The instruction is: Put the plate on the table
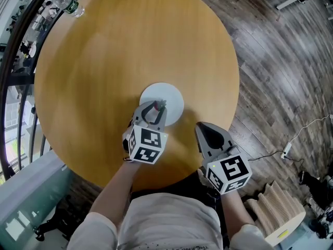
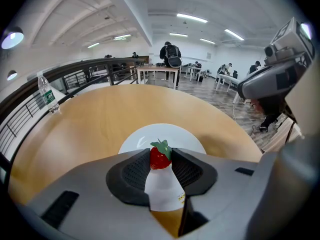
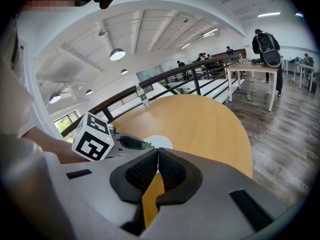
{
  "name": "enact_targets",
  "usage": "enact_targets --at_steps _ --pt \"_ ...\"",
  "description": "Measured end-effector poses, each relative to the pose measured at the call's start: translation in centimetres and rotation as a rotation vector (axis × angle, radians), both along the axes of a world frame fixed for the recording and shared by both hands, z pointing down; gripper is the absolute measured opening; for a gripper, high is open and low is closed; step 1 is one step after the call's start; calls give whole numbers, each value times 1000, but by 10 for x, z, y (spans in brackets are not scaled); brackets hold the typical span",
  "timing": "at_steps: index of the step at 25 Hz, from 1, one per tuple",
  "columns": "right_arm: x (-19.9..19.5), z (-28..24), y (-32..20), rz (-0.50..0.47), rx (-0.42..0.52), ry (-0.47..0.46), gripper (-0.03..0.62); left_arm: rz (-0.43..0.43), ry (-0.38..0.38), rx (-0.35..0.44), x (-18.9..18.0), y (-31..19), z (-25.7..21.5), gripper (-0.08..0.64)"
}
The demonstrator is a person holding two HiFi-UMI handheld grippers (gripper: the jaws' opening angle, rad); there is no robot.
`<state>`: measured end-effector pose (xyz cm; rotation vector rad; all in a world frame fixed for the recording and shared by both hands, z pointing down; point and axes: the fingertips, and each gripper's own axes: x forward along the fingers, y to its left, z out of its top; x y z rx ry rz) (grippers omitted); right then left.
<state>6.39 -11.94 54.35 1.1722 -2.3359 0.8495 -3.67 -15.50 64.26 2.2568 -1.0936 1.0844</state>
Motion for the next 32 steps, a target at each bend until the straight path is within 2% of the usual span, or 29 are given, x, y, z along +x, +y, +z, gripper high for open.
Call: enact_targets --at_steps 17,20,32 --pt "6 3 1 17 -9 -3 25 12 2 -22 5 -2 10 149" --pt "8 1 0 19 -7 -4 25 14 9 -29 8 -3 9 176" --pt "6 -19 6 14 36 -4 25 -9 64 20 7 7 -23 192"
